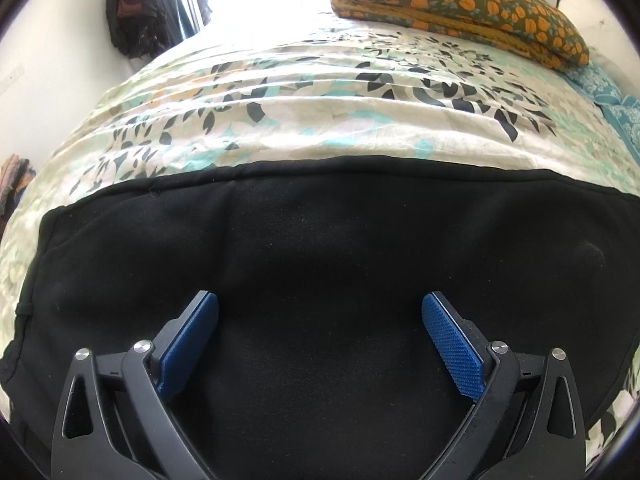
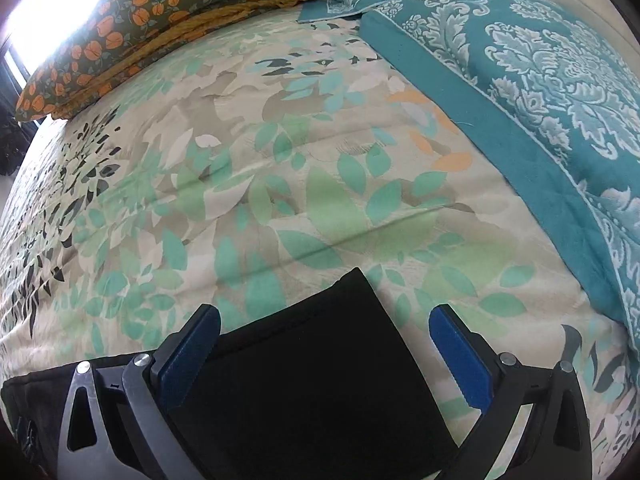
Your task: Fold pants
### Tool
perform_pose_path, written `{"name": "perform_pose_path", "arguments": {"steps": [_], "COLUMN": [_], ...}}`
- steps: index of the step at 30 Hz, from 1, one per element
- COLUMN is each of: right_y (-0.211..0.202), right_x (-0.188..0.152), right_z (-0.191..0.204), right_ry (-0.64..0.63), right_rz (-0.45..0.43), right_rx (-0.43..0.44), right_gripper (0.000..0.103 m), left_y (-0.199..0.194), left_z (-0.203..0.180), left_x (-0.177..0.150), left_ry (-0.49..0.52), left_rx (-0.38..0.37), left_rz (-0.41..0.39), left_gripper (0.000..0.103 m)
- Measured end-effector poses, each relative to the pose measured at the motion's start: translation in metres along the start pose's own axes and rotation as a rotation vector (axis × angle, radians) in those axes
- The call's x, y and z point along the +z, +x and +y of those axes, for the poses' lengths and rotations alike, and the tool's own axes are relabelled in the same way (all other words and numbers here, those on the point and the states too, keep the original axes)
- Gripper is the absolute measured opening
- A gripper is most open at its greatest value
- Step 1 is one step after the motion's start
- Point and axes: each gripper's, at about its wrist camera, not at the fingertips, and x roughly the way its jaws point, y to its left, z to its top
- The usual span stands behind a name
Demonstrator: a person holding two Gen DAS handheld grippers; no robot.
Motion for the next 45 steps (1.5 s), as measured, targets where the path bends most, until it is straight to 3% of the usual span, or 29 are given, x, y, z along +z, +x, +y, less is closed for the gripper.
{"name": "perform_pose_path", "arguments": {"steps": [1, 3, 4, 5, 7, 9, 12, 16, 18, 20, 23, 26, 31, 36, 41, 45], "right_y": [0.007, 0.009, 0.003, -0.005, -0.022, -0.051, -0.111, -0.193, -0.223, -0.243, -0.248, -0.237, -0.225, -0.225, -0.229, -0.229], "right_x": [0.0, -0.002, -0.003, -0.005, -0.012, -0.024, -0.059, -0.147, -0.205, -0.266, -0.346, -0.397, -0.411, -0.415, -0.412, -0.412], "right_z": [-0.001, -0.002, -0.002, -0.001, 0.003, 0.008, 0.013, 0.024, 0.023, 0.02, 0.017, 0.016, 0.018, 0.011, 0.012, 0.006], "right_ry": [-0.001, 0.003, -0.007, -0.026, -0.056, -0.098, -0.101, -0.149, -0.139, -0.102, -0.036, 0.004, -0.058, -0.011, -0.006, 0.003], "right_rz": [0.013, 0.015, -0.015, -0.037, -0.065, -0.132, -0.241, -0.343, -0.355, -0.347, -0.299, -0.241, -0.227, -0.239, -0.262, -0.271], "right_rx": [-0.013, -0.005, -0.003, -0.01, 0.017, 0.026, 0.137, 0.262, 0.326, 0.372, 0.377, 0.351, 0.28, 0.299, 0.301, 0.298], "right_gripper": [0.103, 0.092, 0.07, 0.027, 0.016, 0.014, 0.013, 0.013, 0.012, 0.012, 0.012, 0.012, 0.012, 0.012, 0.012, 0.012], "left_y": [0.0, 0.001, 0.002, 0.003, 0.003, 0.002, 0.001, -0.002, -0.01, -0.032, -0.068, -0.102, -0.144, -0.156, -0.161, -0.165], "left_z": [0.001, 0.001, 0.0, -0.001, -0.002, -0.004, -0.006, -0.004, 0.001, 0.011, 0.029, 0.044, 0.055, 0.056, 0.052, 0.039], "left_x": [0.0, -0.001, -0.001, -0.001, -0.001, -0.001, 0.001, 0.01, 0.013, 0.007, -0.011, -0.035, -0.078, -0.109, -0.112, -0.094], "left_ry": [-0.004, -0.005, -0.004, -0.004, -0.001, 0.002, 0.008, -0.002, -0.022, -0.074, -0.14, -0.155, -0.096, -0.041, -0.055, -0.039], "left_rx": [-0.005, -0.008, -0.006, -0.005, -0.001, 0.007, 0.023, 0.009, -0.022, -0.062, -0.128, -0.177, -0.19, -0.16, -0.169, -0.18], "left_rz": [-0.004, -0.01, -0.011, -0.012, -0.011, -0.009, 0.0, 0.092, 0.161, 0.152, 0.141, 0.135, 0.141, 0.188, 0.199, 0.178], "left_gripper": [0.102, 0.102, 0.102, 0.102, 0.102, 0.102, 0.102, 0.102, 0.101, 0.101, 0.101, 0.101, 0.101, 0.101, 0.101, 0.101]}}
